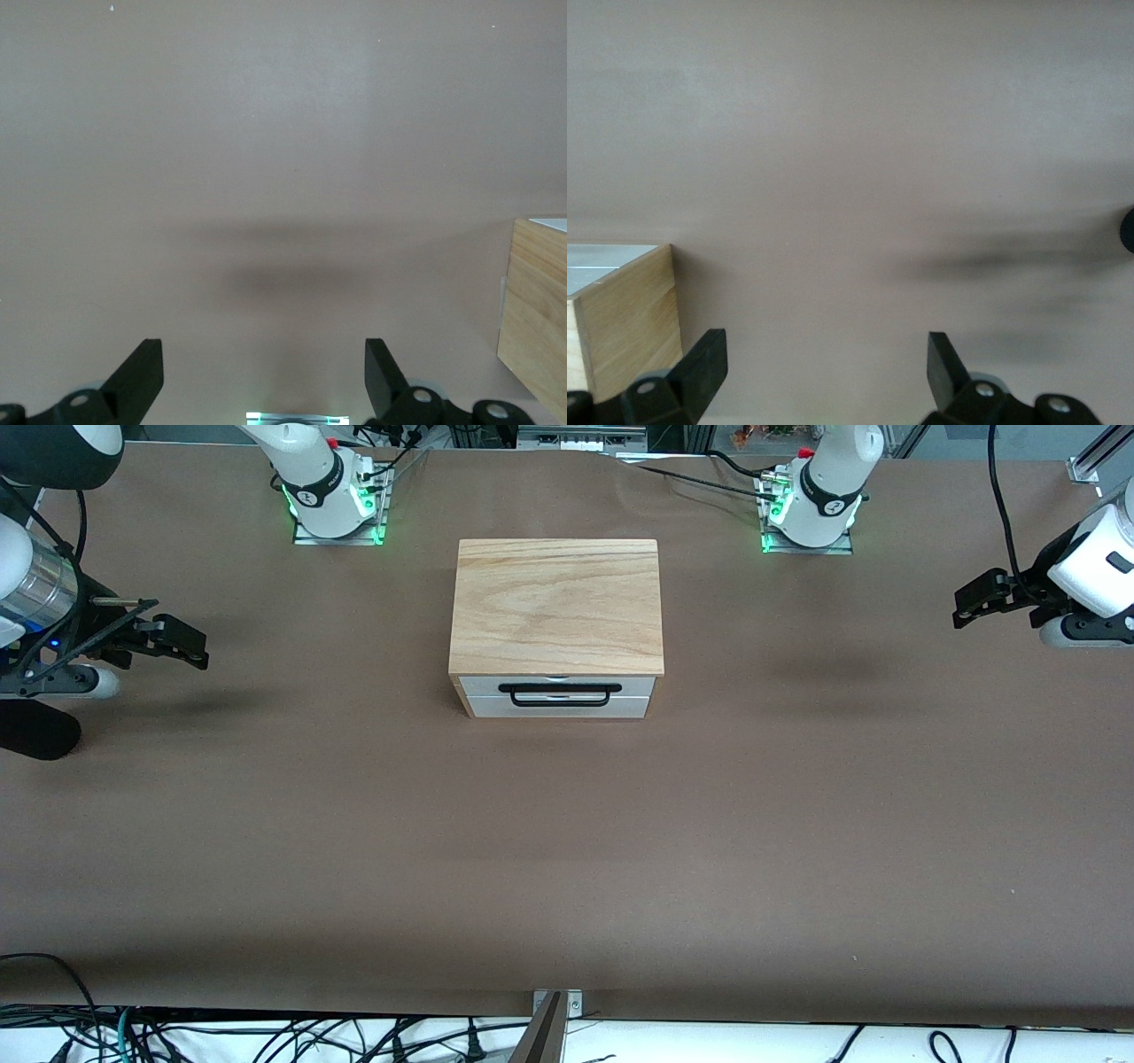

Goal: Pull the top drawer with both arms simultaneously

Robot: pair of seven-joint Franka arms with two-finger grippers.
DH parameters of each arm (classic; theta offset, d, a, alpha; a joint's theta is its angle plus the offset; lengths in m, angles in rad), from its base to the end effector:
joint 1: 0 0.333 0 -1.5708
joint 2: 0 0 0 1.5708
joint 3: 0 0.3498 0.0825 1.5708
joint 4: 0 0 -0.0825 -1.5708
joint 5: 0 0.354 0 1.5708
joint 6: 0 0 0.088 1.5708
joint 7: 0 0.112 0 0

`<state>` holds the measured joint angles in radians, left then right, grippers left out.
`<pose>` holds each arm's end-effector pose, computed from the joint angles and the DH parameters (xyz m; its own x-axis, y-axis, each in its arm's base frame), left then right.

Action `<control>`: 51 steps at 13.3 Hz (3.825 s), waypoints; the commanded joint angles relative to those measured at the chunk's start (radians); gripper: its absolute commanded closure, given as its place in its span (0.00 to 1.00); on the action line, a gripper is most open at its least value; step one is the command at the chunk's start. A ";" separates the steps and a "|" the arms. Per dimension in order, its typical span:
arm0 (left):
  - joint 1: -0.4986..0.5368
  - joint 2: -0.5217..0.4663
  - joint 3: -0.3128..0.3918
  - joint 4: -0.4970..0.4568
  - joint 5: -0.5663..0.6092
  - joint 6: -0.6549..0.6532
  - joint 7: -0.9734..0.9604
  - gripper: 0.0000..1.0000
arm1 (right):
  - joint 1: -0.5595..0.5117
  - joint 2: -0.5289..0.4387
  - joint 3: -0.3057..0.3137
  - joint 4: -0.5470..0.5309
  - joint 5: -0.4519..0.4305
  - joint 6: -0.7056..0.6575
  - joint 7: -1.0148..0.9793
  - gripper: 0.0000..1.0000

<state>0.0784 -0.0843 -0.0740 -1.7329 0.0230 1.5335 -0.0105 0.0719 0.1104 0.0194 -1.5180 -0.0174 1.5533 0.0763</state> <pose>0.4867 0.0031 0.6218 0.9933 0.0167 -0.1147 0.0133 -0.9995 -0.0304 0.5560 0.0482 0.6153 0.9972 0.0145 -0.0736 0.0161 -0.9997 0.0209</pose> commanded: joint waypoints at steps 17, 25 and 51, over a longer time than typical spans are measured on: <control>0.003 0.061 -0.012 -0.063 -0.135 0.172 0.014 0.00 | -0.001 0.000 0.004 0.013 0.016 0.002 -0.003 0.00; -0.023 0.155 -0.055 -0.221 -0.515 0.390 0.055 0.00 | 0.009 0.144 0.002 0.018 0.343 0.008 -0.004 0.00; -0.241 0.689 -0.159 -0.250 -1.747 0.421 1.069 0.10 | 0.241 0.586 0.013 -0.396 1.677 0.100 -1.155 0.47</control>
<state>-0.1615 0.6093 -0.2349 -1.9886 -1.6950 1.9948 1.0287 0.3145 0.7114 0.0303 -1.8746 1.6357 1.6805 -1.0648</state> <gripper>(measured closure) 0.093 0.374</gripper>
